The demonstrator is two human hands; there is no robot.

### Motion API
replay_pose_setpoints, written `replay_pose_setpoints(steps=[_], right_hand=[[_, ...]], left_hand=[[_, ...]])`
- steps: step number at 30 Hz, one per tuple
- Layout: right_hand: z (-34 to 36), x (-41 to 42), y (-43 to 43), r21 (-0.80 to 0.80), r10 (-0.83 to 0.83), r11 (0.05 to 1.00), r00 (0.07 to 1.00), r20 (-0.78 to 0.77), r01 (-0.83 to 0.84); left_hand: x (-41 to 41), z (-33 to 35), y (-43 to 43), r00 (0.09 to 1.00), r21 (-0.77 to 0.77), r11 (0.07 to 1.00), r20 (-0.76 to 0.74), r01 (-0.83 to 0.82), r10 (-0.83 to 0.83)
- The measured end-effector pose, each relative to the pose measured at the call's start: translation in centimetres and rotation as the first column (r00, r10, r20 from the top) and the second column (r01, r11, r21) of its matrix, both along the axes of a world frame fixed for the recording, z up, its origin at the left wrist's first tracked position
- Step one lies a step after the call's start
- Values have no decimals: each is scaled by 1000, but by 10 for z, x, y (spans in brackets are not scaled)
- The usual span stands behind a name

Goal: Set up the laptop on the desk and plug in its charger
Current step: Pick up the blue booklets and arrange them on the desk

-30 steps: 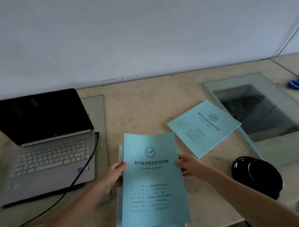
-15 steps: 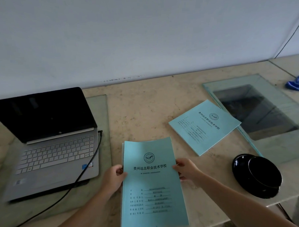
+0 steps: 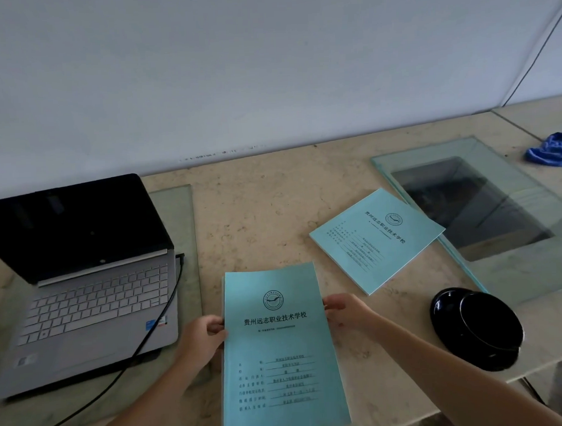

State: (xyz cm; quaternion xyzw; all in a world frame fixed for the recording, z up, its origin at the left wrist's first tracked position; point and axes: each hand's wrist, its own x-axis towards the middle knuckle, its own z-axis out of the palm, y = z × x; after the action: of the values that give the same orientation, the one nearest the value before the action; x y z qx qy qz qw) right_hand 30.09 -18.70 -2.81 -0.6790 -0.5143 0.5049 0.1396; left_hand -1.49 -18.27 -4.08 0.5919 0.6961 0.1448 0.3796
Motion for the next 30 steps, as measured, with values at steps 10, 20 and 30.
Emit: replay_pose_setpoints(steps=[10, 20, 30], right_hand=[[17, 77, 41, 113, -408, 909, 912, 44, 401], [34, 182, 58, -140, -857, 512, 491, -158, 848], [1, 216, 81, -260, -903, 417, 365, -226, 871]], left_hand=[[61, 36, 76, 994, 253, 962, -67, 101, -86], [229, 52, 188, 935, 263, 901, -10, 345, -356], [313, 1, 240, 894, 50, 908, -202, 417, -400]])
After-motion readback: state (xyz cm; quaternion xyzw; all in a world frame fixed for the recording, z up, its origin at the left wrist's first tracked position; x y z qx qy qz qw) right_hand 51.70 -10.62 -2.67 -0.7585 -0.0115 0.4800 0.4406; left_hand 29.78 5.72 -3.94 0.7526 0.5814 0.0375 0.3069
